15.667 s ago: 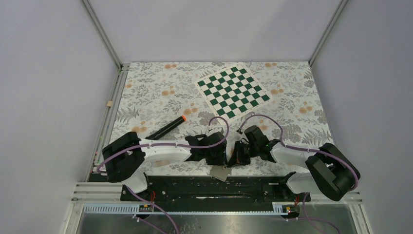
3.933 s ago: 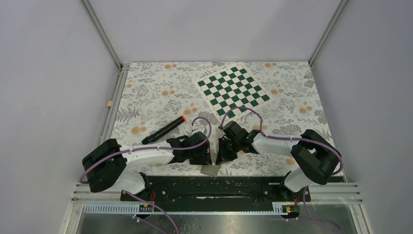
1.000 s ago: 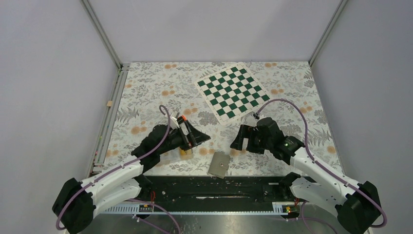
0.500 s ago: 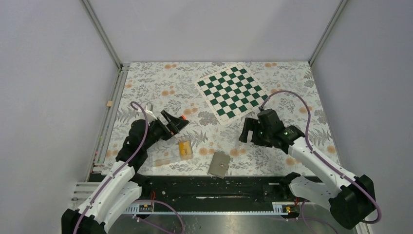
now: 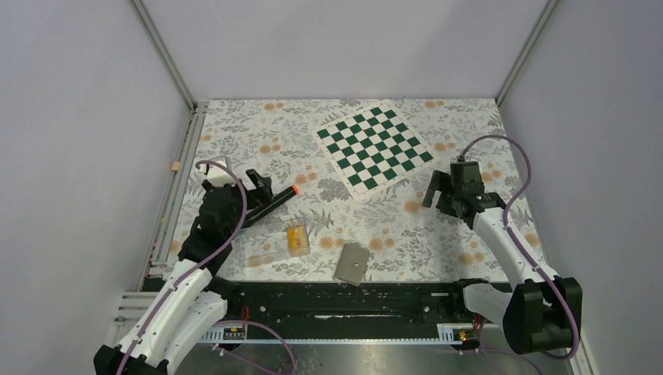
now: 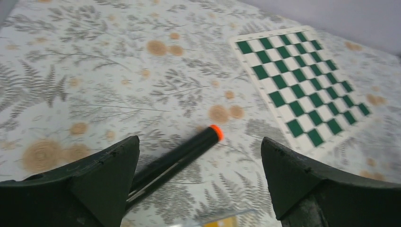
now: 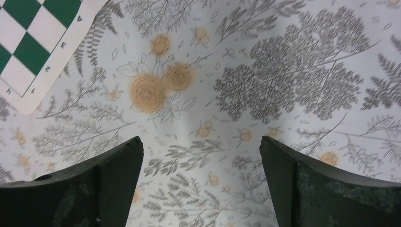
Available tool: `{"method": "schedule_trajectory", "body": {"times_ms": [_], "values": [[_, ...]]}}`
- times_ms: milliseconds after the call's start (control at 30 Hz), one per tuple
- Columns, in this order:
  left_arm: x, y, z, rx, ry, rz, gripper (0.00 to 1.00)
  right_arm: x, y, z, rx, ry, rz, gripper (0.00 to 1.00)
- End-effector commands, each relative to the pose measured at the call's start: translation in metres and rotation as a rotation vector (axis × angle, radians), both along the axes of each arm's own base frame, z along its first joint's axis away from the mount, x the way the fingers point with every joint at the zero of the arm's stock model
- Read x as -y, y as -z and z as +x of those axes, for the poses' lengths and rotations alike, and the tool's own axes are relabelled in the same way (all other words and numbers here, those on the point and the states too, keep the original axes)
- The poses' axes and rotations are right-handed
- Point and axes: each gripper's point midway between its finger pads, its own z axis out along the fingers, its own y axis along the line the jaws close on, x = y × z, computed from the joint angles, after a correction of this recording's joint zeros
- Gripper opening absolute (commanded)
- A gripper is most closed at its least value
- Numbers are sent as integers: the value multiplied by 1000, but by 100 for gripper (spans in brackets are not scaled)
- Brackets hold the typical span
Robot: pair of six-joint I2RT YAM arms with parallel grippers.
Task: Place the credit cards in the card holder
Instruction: Reset both arms
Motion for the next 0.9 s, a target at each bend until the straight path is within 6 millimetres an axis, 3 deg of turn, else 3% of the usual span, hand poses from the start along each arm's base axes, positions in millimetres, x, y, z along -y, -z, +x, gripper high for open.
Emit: {"method": "schedule_trajectory", "body": {"times_ms": [0, 233, 300, 433, 533, 600, 667, 733, 867], "values": [[-38, -1, 16, 98, -171, 168, 99, 27, -8, 28, 181, 10, -158, 99], [-57, 42, 30, 146, -242, 321, 99, 47, -8, 67, 351, 20, -309, 99], [-58, 47, 40, 180, -236, 345, 99, 48, 0, 78, 407, 3, -332, 99], [-58, 65, 59, 198, -199, 354, 99, 45, -17, 105, 605, -29, -329, 99], [-62, 59, 69, 225, -191, 426, 99, 51, -7, 103, 659, -6, -279, 100], [-73, 64, 72, 239, -223, 398, 99, 53, -13, 98, 786, 20, -272, 99], [-79, 76, 76, 249, -235, 389, 99, 56, -6, 90, 752, 38, -273, 100], [-83, 82, 81, 182, -247, 362, 99, 59, -5, 97, 722, 52, -284, 100], [-86, 81, 81, 192, -261, 352, 99, 55, -4, 98, 723, 22, -278, 99]]}}
